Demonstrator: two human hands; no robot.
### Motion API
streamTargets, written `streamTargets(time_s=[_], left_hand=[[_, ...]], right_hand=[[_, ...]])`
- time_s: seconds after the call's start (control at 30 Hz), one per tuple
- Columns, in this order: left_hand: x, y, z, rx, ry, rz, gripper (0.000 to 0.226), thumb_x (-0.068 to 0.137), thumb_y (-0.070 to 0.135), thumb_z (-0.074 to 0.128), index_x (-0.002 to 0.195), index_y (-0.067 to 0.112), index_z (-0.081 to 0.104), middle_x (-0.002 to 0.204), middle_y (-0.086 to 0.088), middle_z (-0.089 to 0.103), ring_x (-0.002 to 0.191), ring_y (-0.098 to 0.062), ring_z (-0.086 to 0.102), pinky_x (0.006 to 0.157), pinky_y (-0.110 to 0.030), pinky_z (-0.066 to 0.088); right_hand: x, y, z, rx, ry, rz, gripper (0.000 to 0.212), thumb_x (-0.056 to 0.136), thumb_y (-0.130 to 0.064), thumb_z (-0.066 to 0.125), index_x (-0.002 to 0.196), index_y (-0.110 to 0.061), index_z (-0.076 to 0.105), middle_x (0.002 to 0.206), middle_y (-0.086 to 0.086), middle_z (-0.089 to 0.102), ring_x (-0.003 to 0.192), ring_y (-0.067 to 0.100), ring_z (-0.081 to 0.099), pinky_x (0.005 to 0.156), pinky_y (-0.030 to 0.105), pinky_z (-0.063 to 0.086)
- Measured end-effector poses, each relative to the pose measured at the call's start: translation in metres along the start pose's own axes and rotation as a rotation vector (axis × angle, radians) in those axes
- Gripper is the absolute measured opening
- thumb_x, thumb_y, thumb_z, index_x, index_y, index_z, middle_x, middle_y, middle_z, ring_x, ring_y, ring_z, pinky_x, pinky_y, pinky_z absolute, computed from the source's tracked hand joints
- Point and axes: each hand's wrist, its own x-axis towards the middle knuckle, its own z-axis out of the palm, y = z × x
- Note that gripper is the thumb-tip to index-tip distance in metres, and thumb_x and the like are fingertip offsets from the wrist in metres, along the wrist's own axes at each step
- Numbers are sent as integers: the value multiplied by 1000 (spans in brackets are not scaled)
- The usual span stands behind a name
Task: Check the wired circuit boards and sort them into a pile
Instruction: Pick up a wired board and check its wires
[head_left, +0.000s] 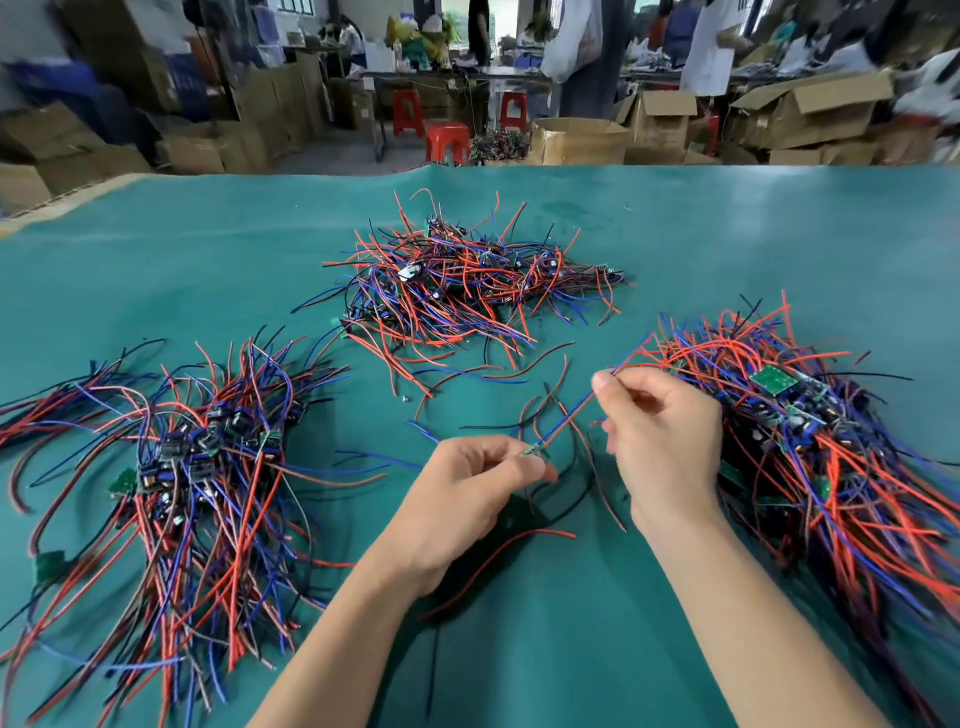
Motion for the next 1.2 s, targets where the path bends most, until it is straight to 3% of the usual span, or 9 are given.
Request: streamTargets(time_s=[0.1,0.2,0.33,0.47,0.57,0.73,0.87,1.03,1.2], left_hand=[[-1,2,1,40,-35,16,22,78,39,65,79,19,74,51,13,29,47,-9,20,44,-23,17],[-1,3,2,61,-56,13,19,80,35,63,79,19,74,52,12,29,47,-9,21,45,-22,18],[-2,2,1,81,-81,35,19,81,30,63,81,14,73,47,16,37,42,-1,31,43,-10,24],[0,0,-1,5,-75,7,25,83,33,64,86,9,72,53,14,37,45,-6,24,43,-17,21],[2,-1,-2,-161,-36,6,24,85,26,62,94,6,71,65,1,45,50,-11,22,43,-17,19],[5,0,-7,-306,-1,-3,22,92,2,48,97,8,69,76,-4,59,53,-11,29,40,-15,20],[4,-1,-6,-239,-33,28,31,102,1,40,92,12,67,75,2,61,50,-8,30,41,-15,21],[4,-4,-5,-222,-2,9,26,102,4,44,120,9,61,84,-13,63,50,-11,33,42,-15,24],[6,-8,-3,-237,89,-13,21,101,12,53,119,2,49,76,-16,69,46,-14,41,41,-19,28]], right_hand=[[7,2,-10,-166,114,-124,21,89,-36,66,76,-20,68,62,-3,66,53,17,65,65,45,54],[10,2,-13,-280,145,-145,31,96,-41,55,74,-22,66,57,-1,63,50,21,60,63,40,51],[7,-10,-5,480,103,375,39,103,-19,56,64,-20,59,57,-4,48,35,9,37,36,19,26],[7,-16,-11,726,51,633,35,104,-31,57,77,-10,67,62,-4,56,41,3,46,37,14,33],[-4,-18,-5,640,-107,584,46,105,-39,50,93,-1,73,73,6,71,56,10,65,50,18,50],[-32,-16,11,179,-469,266,5,88,-13,75,90,-13,80,81,8,77,70,15,68,64,23,55],[-33,-14,11,178,-379,287,19,80,-3,82,97,-9,76,91,13,76,73,21,69,82,42,57],[-34,-17,11,236,-495,247,18,82,5,76,96,-6,76,70,11,65,56,23,50,64,29,48],[-32,-21,6,174,-496,158,21,78,5,81,93,-9,76,75,8,75,59,23,63,66,24,53]])
